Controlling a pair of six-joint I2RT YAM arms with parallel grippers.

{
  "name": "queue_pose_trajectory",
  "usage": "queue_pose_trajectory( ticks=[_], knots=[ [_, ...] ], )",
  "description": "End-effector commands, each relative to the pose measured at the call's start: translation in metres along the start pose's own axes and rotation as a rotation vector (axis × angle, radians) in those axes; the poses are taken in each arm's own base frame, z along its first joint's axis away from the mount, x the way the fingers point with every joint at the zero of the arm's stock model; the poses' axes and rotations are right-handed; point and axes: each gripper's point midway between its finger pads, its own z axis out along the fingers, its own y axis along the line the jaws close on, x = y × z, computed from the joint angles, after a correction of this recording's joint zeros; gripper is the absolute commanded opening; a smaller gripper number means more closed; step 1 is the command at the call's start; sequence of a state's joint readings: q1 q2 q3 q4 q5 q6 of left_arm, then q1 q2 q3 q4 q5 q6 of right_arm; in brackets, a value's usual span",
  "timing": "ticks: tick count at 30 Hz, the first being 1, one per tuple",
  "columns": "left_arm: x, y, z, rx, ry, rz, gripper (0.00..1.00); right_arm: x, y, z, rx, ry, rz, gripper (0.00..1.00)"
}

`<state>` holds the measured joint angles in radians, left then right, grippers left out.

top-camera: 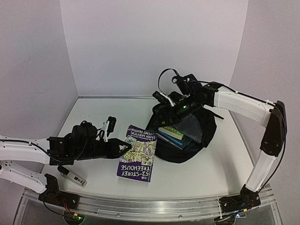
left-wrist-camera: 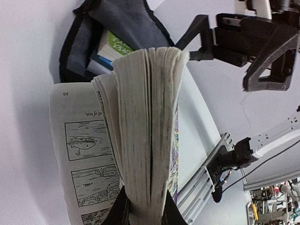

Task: Pack the student bag
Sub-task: Pick up the book from the center of the board.

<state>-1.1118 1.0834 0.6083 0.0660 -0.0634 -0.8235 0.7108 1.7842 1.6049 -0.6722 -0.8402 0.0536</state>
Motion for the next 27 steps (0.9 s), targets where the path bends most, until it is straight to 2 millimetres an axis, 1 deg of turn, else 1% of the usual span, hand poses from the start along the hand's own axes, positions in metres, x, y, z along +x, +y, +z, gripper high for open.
queue_pose_trajectory(
  ticks=[1, 5, 10, 13, 14, 17, 19, 24, 27],
  knots=[
    [-0.037, -0.077, -0.016, 0.265, -0.071, 0.111, 0.00, 0.018, 0.028, -0.005, -0.094, 0.029, 0.019, 0.98],
    [-0.040, -0.097, -0.020, 0.350, -0.066, 0.151, 0.00, 0.027, 0.033, -0.009, -0.114, 0.038, 0.015, 0.97],
    [-0.044, -0.108, -0.021, 0.377, -0.069, 0.187, 0.00, 0.031, 0.042, -0.014, -0.143, 0.034, 0.006, 0.95],
    [-0.047, -0.109, -0.023, 0.378, -0.084, 0.205, 0.00, 0.033, 0.044, -0.016, -0.150, 0.035, 0.011, 0.93],
    [-0.049, -0.109, -0.024, 0.377, -0.091, 0.206, 0.00, 0.034, 0.043, -0.017, -0.137, 0.035, 0.014, 0.94],
    [-0.054, -0.106, -0.030, 0.354, -0.120, 0.202, 0.00, 0.039, 0.034, -0.023, -0.101, 0.024, 0.030, 0.98],
    [-0.058, -0.103, -0.035, 0.339, -0.140, 0.200, 0.00, 0.040, 0.031, -0.028, -0.087, 0.012, 0.036, 0.98],
    [-0.061, -0.102, -0.037, 0.320, -0.144, 0.212, 0.00, 0.035, 0.033, -0.043, -0.086, -0.028, 0.053, 0.98],
    [-0.060, -0.103, -0.036, 0.324, -0.141, 0.212, 0.00, 0.036, 0.035, -0.044, -0.126, -0.029, 0.076, 0.98]
  ],
)
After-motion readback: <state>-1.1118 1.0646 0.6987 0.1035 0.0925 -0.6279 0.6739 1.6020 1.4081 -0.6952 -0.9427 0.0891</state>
